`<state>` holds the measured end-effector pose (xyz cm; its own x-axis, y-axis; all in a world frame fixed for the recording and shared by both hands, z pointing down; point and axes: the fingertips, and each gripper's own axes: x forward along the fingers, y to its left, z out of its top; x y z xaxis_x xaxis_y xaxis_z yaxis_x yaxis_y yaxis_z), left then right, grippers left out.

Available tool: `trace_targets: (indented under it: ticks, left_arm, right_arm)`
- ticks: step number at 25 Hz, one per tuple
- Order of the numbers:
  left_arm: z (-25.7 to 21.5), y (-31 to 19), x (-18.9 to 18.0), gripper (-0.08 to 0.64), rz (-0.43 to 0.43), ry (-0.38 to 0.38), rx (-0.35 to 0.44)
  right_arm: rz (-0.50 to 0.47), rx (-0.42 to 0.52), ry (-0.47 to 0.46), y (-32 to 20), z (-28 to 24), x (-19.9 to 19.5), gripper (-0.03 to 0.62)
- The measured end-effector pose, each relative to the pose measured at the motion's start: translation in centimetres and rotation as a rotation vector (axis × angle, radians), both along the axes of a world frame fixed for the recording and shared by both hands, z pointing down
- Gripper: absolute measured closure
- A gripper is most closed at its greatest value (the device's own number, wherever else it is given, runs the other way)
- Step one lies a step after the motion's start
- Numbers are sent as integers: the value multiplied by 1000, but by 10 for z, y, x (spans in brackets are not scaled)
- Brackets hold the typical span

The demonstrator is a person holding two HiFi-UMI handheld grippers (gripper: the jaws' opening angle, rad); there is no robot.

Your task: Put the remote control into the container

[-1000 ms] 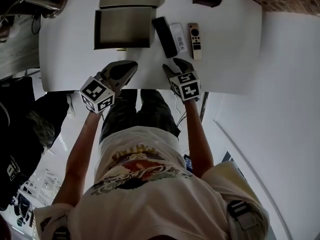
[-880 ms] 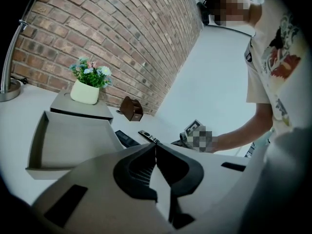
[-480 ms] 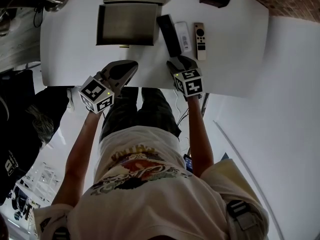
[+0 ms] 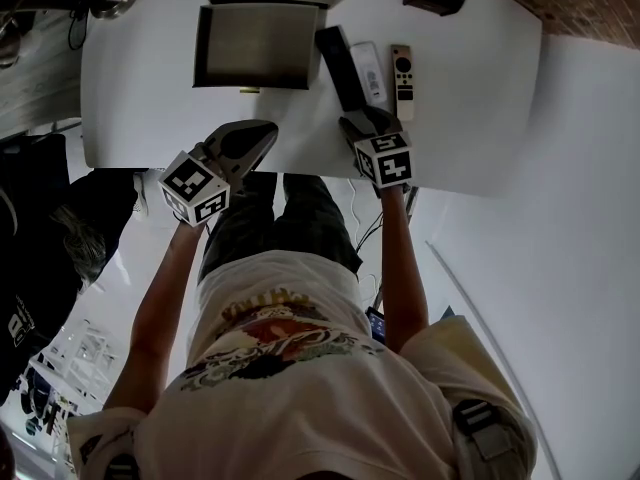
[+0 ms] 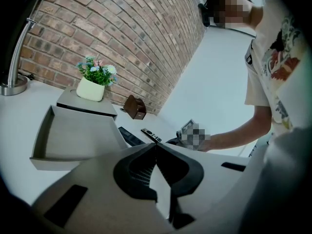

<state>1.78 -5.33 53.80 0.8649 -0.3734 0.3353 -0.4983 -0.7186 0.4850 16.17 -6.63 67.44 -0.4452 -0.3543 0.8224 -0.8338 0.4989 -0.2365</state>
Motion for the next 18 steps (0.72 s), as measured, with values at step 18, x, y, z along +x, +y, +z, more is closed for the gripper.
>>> trace_targets:
  ticks: [18]
  left_arm:
    - [2, -13, -6, 554, -25, -3, -6]
  right_arm:
    - [-33, 28, 42, -25, -3, 4, 351]
